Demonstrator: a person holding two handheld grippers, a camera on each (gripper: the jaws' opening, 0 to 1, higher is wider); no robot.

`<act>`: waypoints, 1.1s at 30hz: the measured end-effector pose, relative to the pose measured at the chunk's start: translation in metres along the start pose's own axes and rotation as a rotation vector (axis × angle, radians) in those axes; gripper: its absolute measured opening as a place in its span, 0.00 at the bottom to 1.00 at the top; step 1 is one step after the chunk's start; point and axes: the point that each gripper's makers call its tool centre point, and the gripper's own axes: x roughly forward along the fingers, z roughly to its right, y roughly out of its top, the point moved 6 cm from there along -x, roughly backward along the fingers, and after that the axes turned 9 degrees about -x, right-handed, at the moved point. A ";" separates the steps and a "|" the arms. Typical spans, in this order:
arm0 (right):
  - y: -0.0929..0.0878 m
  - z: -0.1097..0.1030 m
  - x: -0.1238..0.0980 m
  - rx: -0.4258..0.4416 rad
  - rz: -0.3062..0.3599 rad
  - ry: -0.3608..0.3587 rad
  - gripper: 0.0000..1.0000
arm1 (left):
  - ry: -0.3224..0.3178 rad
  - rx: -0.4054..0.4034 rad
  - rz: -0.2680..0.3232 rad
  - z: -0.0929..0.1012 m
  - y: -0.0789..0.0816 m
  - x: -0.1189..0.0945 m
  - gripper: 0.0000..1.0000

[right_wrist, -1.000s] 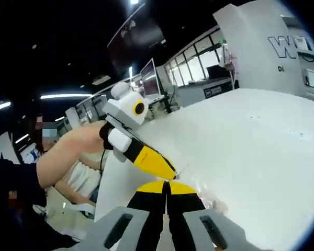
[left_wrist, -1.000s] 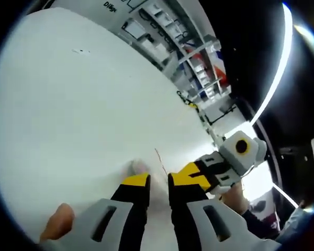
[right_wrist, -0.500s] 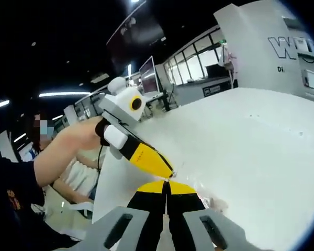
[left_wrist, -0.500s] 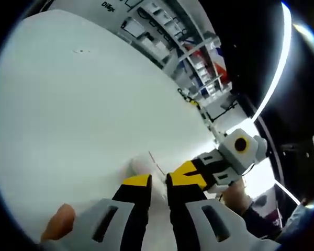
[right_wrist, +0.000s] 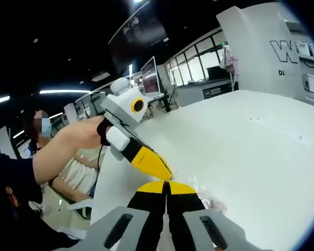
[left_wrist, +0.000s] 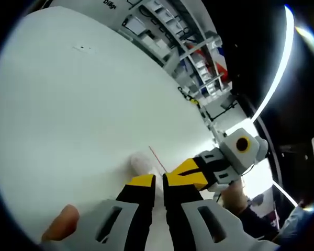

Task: Open the resealable bag by pulling the two sides of the seal apart until the entire bag opening is separated and visibly accessible.

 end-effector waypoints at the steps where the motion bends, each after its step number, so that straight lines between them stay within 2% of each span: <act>1: 0.000 0.000 0.000 0.001 0.001 0.000 0.00 | -0.008 -0.007 -0.001 0.000 0.002 0.000 0.04; 10: 0.000 0.001 0.001 0.061 0.024 0.025 0.00 | -0.039 -0.020 0.005 0.001 -0.001 0.001 0.02; 14: -0.003 -0.002 -0.001 0.068 0.024 0.020 0.00 | -0.015 -0.005 0.009 0.000 -0.004 -0.002 0.01; 18: 0.000 0.003 -0.002 0.071 0.034 0.007 0.00 | 0.013 0.015 0.015 -0.005 0.000 -0.005 0.01; 23: -0.001 0.004 -0.002 0.068 0.028 0.003 0.00 | -0.027 -0.020 0.016 -0.001 0.002 -0.007 0.01; 24: 0.000 0.005 -0.002 0.069 0.031 0.003 0.00 | -0.042 -0.027 0.035 0.000 0.006 -0.007 0.02; 26: -0.001 0.004 -0.003 0.068 0.034 0.002 0.00 | -0.054 -0.010 0.057 0.001 0.009 -0.009 0.06; 28: 0.000 0.003 -0.004 0.063 0.036 0.001 0.00 | -0.054 -0.003 0.084 0.002 0.011 -0.008 0.19; 33: 0.002 0.002 -0.003 0.049 0.039 0.000 0.00 | -0.036 0.011 0.088 0.003 0.010 -0.007 0.19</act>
